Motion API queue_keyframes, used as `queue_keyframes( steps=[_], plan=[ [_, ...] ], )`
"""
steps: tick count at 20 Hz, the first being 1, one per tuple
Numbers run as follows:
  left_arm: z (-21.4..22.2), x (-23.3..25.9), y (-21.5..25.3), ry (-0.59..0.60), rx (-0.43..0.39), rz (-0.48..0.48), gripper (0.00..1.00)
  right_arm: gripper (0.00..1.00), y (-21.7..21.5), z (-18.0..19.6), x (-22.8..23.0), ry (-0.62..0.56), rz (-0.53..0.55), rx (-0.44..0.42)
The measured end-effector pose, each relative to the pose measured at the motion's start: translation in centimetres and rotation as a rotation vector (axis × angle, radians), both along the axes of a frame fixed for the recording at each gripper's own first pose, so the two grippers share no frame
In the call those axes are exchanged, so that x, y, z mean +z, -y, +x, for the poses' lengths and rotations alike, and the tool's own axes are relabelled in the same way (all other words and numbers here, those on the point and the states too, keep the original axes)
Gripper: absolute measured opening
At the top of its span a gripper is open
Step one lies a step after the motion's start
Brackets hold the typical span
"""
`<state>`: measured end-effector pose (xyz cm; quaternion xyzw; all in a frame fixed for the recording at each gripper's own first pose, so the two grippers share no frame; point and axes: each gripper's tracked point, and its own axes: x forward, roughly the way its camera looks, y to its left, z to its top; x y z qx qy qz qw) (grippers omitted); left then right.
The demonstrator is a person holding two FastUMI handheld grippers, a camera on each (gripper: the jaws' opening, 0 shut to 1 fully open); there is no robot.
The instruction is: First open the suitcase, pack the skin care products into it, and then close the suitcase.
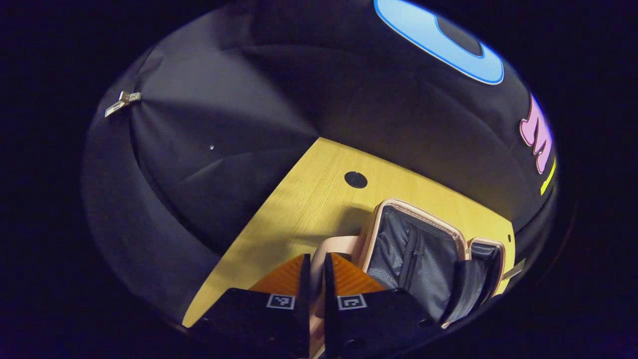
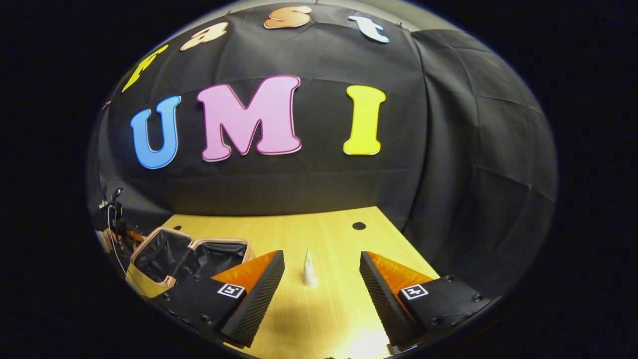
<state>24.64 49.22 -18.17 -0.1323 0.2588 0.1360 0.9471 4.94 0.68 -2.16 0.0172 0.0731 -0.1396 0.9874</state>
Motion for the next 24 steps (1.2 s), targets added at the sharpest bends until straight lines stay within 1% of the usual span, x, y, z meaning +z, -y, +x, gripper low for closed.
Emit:
queue_keyframes(
  steps=[1,2,3,4,6,9,11,12,14,15,18,20,24],
  plan=[
    [-0.1,0.9,-0.7,0.021,0.003,0.073,0.27,0.97,0.6,-0.4,0.7,0.019,-0.018,-0.011],
    [-0.5,2.7,-0.9,0.046,0.006,0.123,0.51,0.97,1.3,-0.7,1.2,0.034,-0.034,-0.019],
    [-1.9,4.7,-0.2,0.075,0.018,0.158,0.76,0.96,1.9,-1.1,1.4,0.043,-0.044,-0.024],
    [-2.0,7.4,0.8,0.119,0.02,0.178,1.0,0.97,2.5,-1.4,1.4,0.046,-0.046,-0.032],
    [-3.8,12.7,5.0,0.244,0.012,0.226,0.96,0.96,3.6,-2.0,1.1,0.046,-0.035,-0.036],
    [-7.0,19.4,12.8,0.413,-0.012,0.283,0.96,0.96,5.5,-2.3,0.2,0.032,-0.022,-0.032],
    [-9.8,21.7,20.6,0.468,-0.104,0.298,0.96,0.96,6.8,-1.9,-0.4,0.025,-0.01,-0.016],
    [-10.8,22.1,24.6,0.489,-0.135,0.303,0.96,0.96,7.5,-1.6,-0.8,0.015,-0.008,-0.006],
    [-11.8,21.8,32.2,0.518,-0.201,0.286,0.96,0.96,9.0,-1.0,-1.3,0.008,-0.005,0.017],
    [-12.2,21.2,35.5,0.522,-0.221,0.268,0.96,0.96,9.8,-0.6,-1.5,0.008,0.0,0.027],
    [-12.8,18.5,46.5,0.556,-0.306,0.194,0.96,0.96,11.6,0.9,-3.4,-0.02,0.013,0.081],
    [-12.3,15.8,53.1,0.548,-0.376,0.164,0.95,0.96,12.6,2.0,-4.8,-0.04,0.021,0.119],
    [-10.4,10.1,63.2,0.486,-0.523,0.178,0.96,0.97,14.4,4.3,-8.0,-0.079,0.046,0.153]
  ],
)
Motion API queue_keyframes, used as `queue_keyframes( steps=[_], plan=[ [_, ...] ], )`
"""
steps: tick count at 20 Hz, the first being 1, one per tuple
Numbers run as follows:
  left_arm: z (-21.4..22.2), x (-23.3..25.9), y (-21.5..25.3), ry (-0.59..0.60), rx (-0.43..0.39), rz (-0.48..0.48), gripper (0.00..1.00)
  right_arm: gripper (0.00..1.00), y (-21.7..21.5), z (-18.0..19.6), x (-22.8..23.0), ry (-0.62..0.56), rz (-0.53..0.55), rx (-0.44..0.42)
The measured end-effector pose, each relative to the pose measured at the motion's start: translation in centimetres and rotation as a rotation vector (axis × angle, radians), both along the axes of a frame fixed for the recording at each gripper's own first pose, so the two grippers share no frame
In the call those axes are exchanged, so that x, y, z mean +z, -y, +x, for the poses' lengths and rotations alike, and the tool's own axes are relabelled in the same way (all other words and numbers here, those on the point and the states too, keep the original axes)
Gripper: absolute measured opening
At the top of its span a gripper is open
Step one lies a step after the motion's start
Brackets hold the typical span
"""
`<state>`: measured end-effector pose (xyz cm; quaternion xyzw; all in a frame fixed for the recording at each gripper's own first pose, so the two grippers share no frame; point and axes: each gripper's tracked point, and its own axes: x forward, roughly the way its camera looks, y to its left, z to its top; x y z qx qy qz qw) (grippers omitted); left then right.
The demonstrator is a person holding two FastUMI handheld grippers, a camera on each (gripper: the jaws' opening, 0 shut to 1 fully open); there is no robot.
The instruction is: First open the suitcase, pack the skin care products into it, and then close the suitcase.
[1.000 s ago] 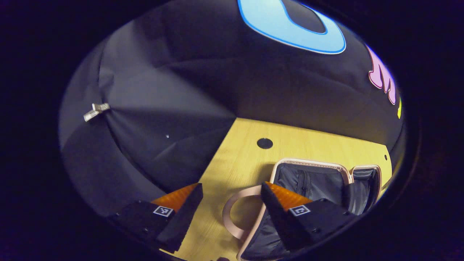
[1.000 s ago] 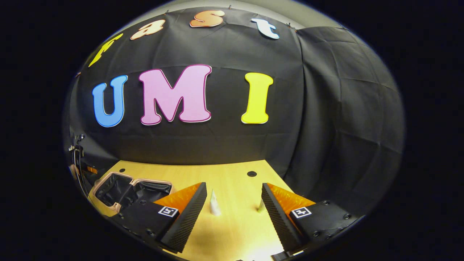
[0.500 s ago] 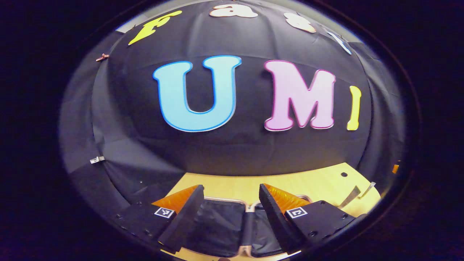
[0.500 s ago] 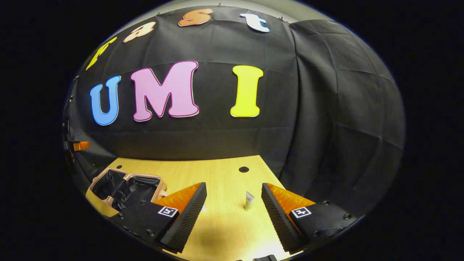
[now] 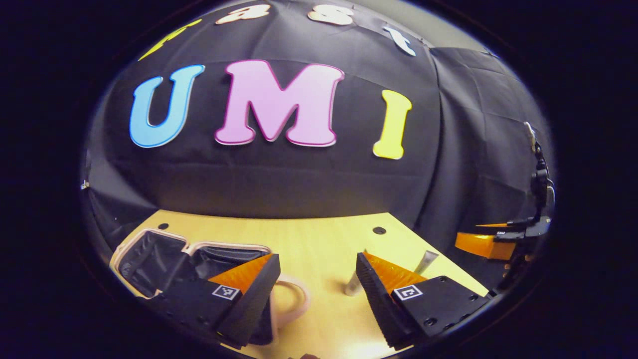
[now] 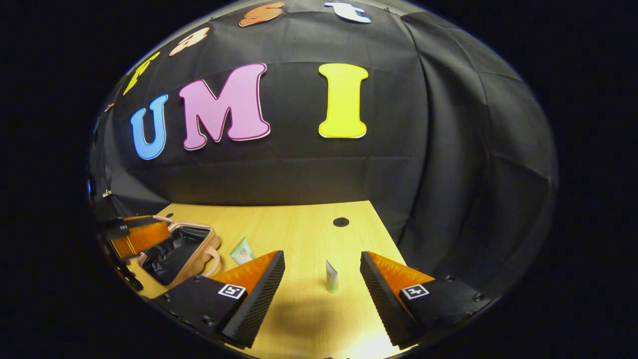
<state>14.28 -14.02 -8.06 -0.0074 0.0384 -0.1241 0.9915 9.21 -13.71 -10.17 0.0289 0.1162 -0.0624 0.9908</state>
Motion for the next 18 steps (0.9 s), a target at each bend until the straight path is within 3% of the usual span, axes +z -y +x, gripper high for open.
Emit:
queue_keyframes(
  steps=[5,13,15,16,17,18],
  plan=[
    [4.3,-6.5,7.2,-0.094,-0.075,0.048,0.96,0.96,1.4,2.5,-4.0,-0.049,0.029,0.001],
    [14.0,-14.0,9.4,-0.182,0.004,0.008,0.95,0.97,3.3,6.5,-10.5,-0.11,0.072,-0.042],
    [14.8,-13.7,9.2,-0.168,0.028,0.008,0.74,0.98,2.9,7.5,-11.8,-0.116,0.101,-0.038],
    [15.2,-13.7,9.2,-0.167,0.038,0.019,0.57,0.98,2.6,7.9,-12.5,-0.127,0.115,-0.03],
    [15.2,-14.0,9.4,-0.171,0.037,0.03,0.49,0.98,2.3,8.5,-13.1,-0.136,0.119,-0.028],
    [15.2,-14.0,9.3,-0.174,0.04,0.046,0.49,0.98,2.2,8.8,-13.5,-0.136,0.114,-0.028]
  ],
)
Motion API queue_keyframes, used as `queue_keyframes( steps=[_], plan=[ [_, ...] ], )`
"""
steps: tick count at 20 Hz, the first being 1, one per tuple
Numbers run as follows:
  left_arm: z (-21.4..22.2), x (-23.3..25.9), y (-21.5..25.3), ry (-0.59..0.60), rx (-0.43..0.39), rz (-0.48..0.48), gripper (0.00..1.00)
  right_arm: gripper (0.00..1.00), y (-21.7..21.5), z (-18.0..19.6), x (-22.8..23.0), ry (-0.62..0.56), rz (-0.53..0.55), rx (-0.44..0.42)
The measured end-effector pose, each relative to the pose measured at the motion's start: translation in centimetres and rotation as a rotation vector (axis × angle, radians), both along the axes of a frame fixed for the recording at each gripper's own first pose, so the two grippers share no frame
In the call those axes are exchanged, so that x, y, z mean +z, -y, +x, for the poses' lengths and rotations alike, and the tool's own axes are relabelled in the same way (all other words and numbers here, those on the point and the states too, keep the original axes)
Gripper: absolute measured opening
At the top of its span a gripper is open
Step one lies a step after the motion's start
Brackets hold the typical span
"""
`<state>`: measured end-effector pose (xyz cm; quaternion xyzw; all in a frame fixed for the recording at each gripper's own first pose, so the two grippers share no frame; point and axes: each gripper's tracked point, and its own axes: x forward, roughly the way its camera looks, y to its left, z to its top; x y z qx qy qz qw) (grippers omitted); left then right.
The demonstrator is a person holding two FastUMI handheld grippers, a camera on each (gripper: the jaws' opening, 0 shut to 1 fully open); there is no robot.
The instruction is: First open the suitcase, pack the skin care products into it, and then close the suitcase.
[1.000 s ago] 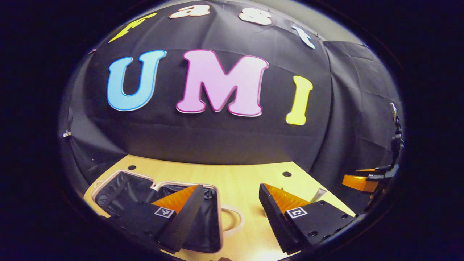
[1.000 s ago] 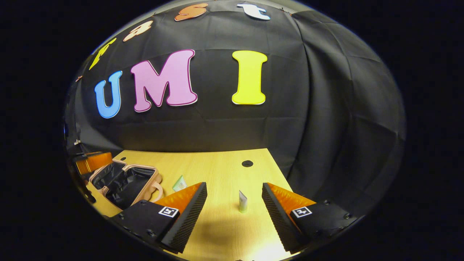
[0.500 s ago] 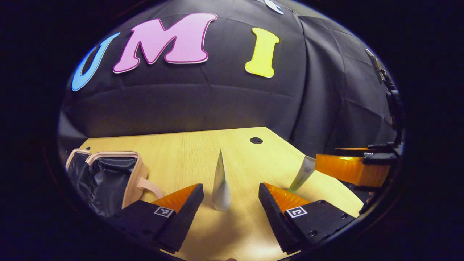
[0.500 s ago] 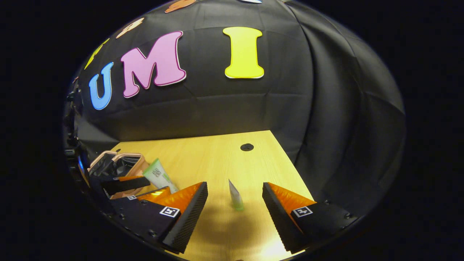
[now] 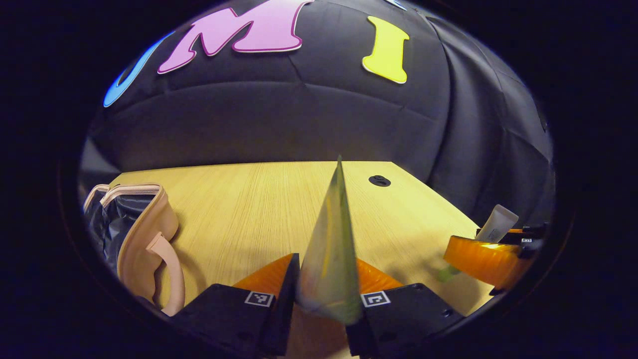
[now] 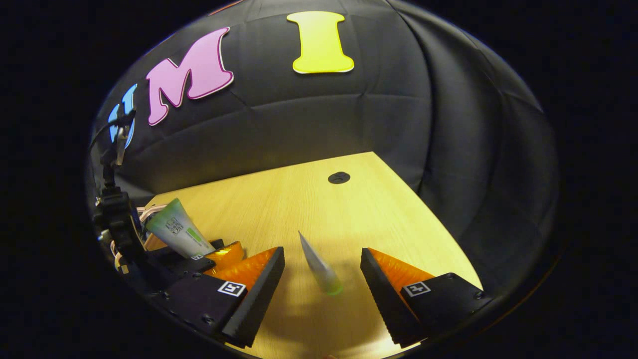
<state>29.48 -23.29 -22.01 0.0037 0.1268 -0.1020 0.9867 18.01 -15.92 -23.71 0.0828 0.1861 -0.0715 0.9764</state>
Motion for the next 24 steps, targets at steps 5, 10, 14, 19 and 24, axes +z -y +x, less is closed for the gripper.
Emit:
queue_keyframes(
  steps=[5,10,14,19,24],
  plan=[
    [-0.6,-0.4,-0.5,-0.015,0.029,-0.013,0.43,0.97,0.1,2.2,-2.0,-0.022,0.004,-0.008],
    [-1.0,-0.6,-0.6,-0.014,0.013,0.0,0.44,0.3,1.2,1.9,-3.3,-0.064,-0.024,-0.054],
    [-2.0,-0.4,-0.4,-0.01,-0.014,0.003,0.43,0.29,0.5,0.9,-1.0,-0.02,-0.063,-0.006],
    [-5.6,4.9,-1.1,0.074,-0.066,-0.044,0.39,0.29,-2.1,-2.6,3.6,0.013,-0.134,0.059],
    [-11.1,11.4,-8.9,0.069,-0.016,-0.094,0.42,0.29,-7.8,-6.6,9.5,0.052,-0.169,0.154]
  ],
)
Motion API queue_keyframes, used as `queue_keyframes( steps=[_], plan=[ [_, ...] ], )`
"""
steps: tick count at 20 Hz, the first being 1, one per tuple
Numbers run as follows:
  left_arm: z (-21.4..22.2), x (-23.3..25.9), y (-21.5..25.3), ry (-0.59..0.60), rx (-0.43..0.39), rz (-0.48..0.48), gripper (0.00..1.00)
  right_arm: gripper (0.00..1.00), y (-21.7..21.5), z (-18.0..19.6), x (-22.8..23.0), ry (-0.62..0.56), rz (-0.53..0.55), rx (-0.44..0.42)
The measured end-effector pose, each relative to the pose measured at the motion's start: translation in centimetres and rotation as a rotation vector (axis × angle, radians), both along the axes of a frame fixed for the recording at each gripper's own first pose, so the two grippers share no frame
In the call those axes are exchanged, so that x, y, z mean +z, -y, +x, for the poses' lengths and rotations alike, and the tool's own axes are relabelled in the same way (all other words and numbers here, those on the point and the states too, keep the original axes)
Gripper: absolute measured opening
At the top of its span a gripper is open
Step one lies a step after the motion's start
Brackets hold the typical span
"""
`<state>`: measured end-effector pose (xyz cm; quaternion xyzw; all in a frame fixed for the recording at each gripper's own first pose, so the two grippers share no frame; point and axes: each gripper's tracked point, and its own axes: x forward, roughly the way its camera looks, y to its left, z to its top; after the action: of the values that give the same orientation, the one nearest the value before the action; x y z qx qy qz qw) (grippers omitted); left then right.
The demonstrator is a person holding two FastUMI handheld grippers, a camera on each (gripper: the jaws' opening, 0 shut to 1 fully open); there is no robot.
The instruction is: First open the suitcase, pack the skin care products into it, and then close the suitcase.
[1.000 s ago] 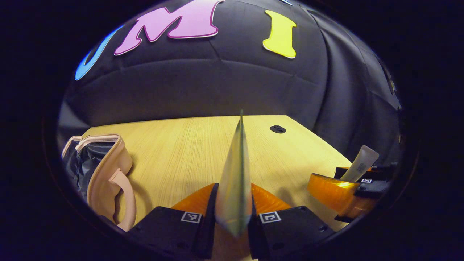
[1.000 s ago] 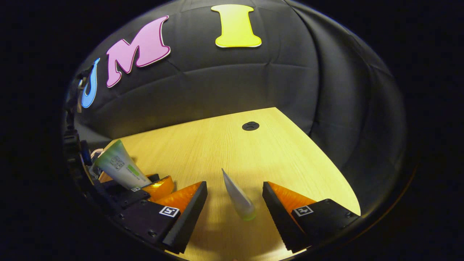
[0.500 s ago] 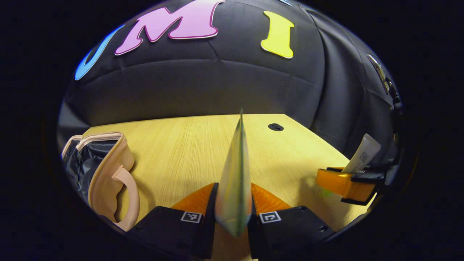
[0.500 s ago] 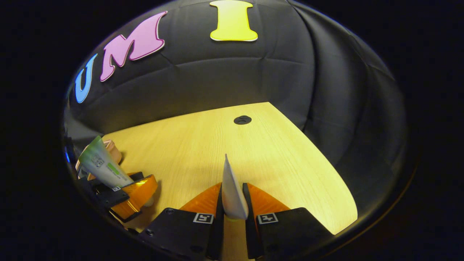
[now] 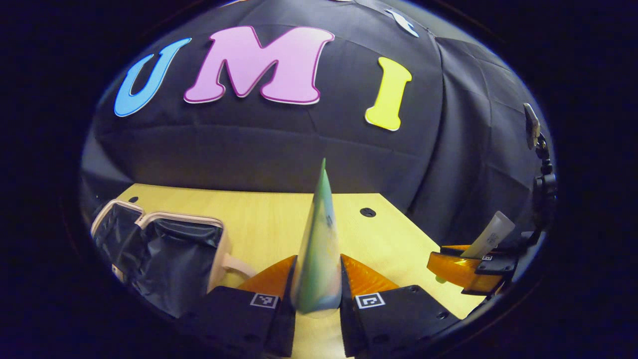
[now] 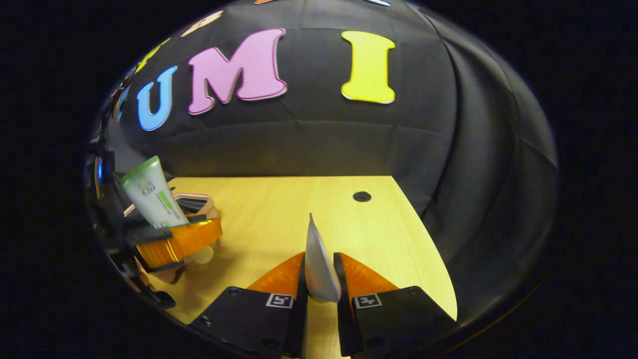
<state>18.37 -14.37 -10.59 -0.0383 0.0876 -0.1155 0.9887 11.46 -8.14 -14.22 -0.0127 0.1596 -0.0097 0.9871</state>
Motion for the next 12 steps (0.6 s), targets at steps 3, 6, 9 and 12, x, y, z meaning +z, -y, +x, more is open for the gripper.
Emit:
queue_keyframes(
  steps=[3,6,9,12],
  plan=[
    [-1.8,1.6,-8.1,-0.047,0.07,0.041,0.42,0.28,-4.0,-2.2,3.2,0.02,-0.002,0.056],
    [-1.1,-0.1,-15.8,-0.162,0.098,0.112,0.41,0.29,-7.6,-4.0,5.1,0.007,0.031,0.08],
    [1.2,-3.8,-20.7,-0.322,0.081,0.148,0.42,0.28,-11.1,-5.4,6.8,0.027,0.03,0.097],
    [2.2,-7.9,-22.6,-0.513,0.042,0.119,0.42,0.28,-14.7,-7.0,7.5,0.027,0.041,0.125]
  ],
)
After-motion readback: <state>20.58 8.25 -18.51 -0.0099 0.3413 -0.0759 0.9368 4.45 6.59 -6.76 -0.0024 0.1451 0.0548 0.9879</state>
